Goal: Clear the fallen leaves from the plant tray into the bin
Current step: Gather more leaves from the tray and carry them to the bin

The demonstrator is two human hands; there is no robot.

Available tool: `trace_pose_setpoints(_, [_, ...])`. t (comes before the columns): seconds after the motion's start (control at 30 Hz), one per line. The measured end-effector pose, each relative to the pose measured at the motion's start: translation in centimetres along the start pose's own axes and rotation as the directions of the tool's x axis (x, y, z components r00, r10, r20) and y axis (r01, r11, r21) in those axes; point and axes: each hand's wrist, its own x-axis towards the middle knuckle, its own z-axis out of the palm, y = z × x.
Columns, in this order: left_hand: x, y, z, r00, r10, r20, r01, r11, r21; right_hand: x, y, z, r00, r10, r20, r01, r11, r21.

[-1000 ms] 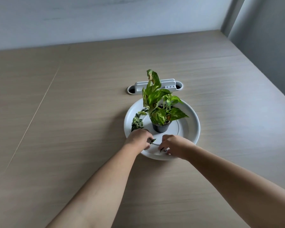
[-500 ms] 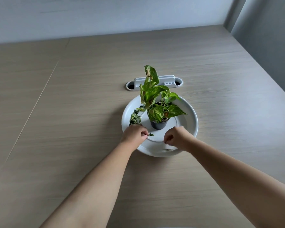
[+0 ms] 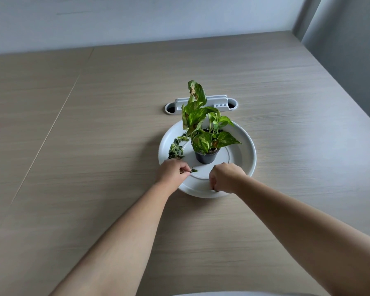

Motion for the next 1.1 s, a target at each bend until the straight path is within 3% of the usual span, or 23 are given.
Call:
trace_pose_setpoints(0.17, [-0.3, 0.3, 0.2, 1.000, -0.002, -0.013, 0.002, 1.000, -0.013, 0.5, -0.4, 0.5, 1.000, -0.028, 0.002, 0.028, 0.998, -0.050])
trace_pose_setpoints(0.37, [-0.5, 0.2, 0.0, 1.000, 0.009, -0.014, -0.009, 1.000, -0.017, 0.5, 1.1, 0.4, 0.999, 0.015, -0.039, -0.008, 0.982, 0.191])
trace_pose_setpoints(0.5, [-0.7, -0.1, 0.0, 1.000, -0.002, -0.012, 0.002, 1.000, -0.018, -0.3, 2.8, -1.4, 0.980, 0.168, -0.109, -0.094, 0.866, 0.491])
trace_pose_setpoints(0.63, [-0.8, 0.4, 0.2, 1.000, 0.016, -0.001, -0.016, 0.999, -0.050, -1.3, 3.4, -1.8, 0.962, 0.244, -0.121, -0.106, 0.744, 0.660])
trace_pose_setpoints(0.9, [-1.7, 4.0, 1.4, 0.993, 0.106, 0.043, -0.107, 0.994, 0.003, -5.2, 5.9, -1.5, 0.921, 0.341, -0.187, -0.087, 0.650, 0.755])
trace_pose_setpoints(1.1, [-3.9, 13.6, 5.9, 0.957, 0.266, 0.114, -0.269, 0.963, 0.008, -13.8, 14.0, -1.5, 0.862, 0.448, -0.235, -0.059, 0.551, 0.832])
